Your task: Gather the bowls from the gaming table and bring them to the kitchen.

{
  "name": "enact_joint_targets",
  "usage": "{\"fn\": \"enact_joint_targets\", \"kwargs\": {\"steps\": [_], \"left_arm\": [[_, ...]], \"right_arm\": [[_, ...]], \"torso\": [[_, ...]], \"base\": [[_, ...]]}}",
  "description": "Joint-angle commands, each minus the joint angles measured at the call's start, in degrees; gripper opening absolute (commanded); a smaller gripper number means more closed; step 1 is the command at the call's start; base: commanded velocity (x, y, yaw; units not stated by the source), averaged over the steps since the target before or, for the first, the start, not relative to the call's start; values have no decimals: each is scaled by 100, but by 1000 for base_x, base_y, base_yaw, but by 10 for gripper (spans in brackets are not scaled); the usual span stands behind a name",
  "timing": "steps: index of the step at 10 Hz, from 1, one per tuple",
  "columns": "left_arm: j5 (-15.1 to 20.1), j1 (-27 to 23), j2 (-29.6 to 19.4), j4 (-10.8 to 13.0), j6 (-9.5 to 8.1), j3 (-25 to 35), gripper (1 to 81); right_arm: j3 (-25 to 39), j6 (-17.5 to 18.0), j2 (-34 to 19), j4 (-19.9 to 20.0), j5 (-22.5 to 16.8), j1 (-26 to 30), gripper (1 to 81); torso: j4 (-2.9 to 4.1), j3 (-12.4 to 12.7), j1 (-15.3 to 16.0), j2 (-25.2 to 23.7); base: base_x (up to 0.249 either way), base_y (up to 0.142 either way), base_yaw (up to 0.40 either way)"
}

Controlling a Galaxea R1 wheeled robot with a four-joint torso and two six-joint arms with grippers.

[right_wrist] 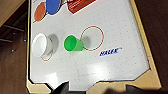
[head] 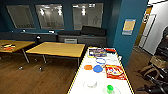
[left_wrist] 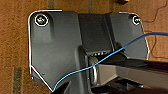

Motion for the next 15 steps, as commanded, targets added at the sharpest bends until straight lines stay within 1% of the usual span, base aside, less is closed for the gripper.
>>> {"fn": "enact_joint_targets", "kwargs": {"steps": [1, 3, 5, 7, 9, 11, 15], "left_arm": [[321, -233, -25, -49, 33, 8, 811], [321, -233, -43, -58, 33, 8, 811], [321, -233, -69, -66, 24, 8, 811], [321, -233, -52, -67, 24, 8, 811], [312, -233, -43, -67, 24, 8, 811], [321, -233, -43, -67, 24, 8, 811], [321, -233, -69, -67, 6, 8, 811]], "right_arm": [[-339, 178, 451, -185, -340, 757, 811], [-761, 178, 936, -185, -348, 757, 811], [-1270, 134, 1252, -159, -348, 819, 811], [-1420, 99, 1305, -185, -217, 941, 811], [-1789, 90, 1480, -177, -216, 1021, 811], [-2141, 72, 1814, -168, -243, 1021, 811], [-2588, 90, 2508, -150, -261, 1021, 811]], "torso": [[0, 0, 2, 0], [0, -2, 2, 0], [0, -2, 5, 2], [0, -5, 7, 2], [0, -7, 7, 5], [0, -7, 9, 5], [0, -9, 9, 7]], "base": [[0, 0, 0], [0, 0, 0], [0, 0, 0], [0, 0, 0], [0, 0, 0], [0, 0, 0], [0, 0, 0]]}}
